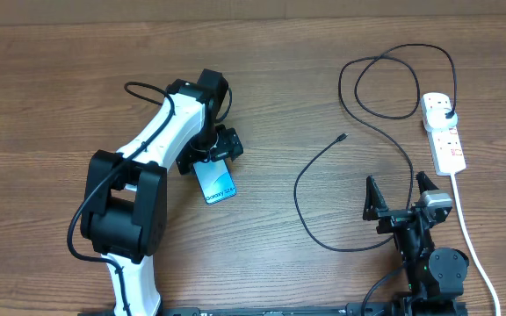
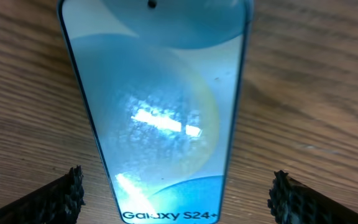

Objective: Plug charger to phone and switch on socket
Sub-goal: 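Close the left gripper on the phone's long edges and lift it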

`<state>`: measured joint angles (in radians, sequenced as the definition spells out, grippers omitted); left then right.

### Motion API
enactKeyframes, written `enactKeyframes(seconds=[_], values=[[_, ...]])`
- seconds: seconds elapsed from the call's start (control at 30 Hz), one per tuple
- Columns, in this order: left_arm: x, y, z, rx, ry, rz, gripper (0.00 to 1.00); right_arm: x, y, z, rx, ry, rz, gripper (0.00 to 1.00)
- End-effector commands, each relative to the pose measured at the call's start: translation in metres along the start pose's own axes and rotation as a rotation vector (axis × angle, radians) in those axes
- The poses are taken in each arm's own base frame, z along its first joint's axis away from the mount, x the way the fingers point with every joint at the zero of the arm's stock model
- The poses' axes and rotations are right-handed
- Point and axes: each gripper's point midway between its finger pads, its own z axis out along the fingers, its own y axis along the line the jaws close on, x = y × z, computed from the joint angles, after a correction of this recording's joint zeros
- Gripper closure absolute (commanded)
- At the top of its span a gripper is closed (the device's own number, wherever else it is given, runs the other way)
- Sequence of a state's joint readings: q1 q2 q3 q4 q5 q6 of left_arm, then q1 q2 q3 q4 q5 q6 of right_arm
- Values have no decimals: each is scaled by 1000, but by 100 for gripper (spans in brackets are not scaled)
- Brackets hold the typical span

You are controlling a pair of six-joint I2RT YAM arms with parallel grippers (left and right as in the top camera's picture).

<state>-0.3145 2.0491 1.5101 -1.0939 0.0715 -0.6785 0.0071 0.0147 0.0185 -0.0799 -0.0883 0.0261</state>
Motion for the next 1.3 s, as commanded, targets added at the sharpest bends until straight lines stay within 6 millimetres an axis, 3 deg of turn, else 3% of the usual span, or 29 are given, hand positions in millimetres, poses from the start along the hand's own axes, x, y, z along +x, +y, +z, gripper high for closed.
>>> enactKeyframes(seconds=[0.0, 1.27], values=[[2, 2, 7, -6, 14, 7, 0, 2, -1, 0, 5, -4, -2, 0], [3, 20, 45, -20, -7, -39, 0, 2, -1, 0, 5, -4, -2, 0]])
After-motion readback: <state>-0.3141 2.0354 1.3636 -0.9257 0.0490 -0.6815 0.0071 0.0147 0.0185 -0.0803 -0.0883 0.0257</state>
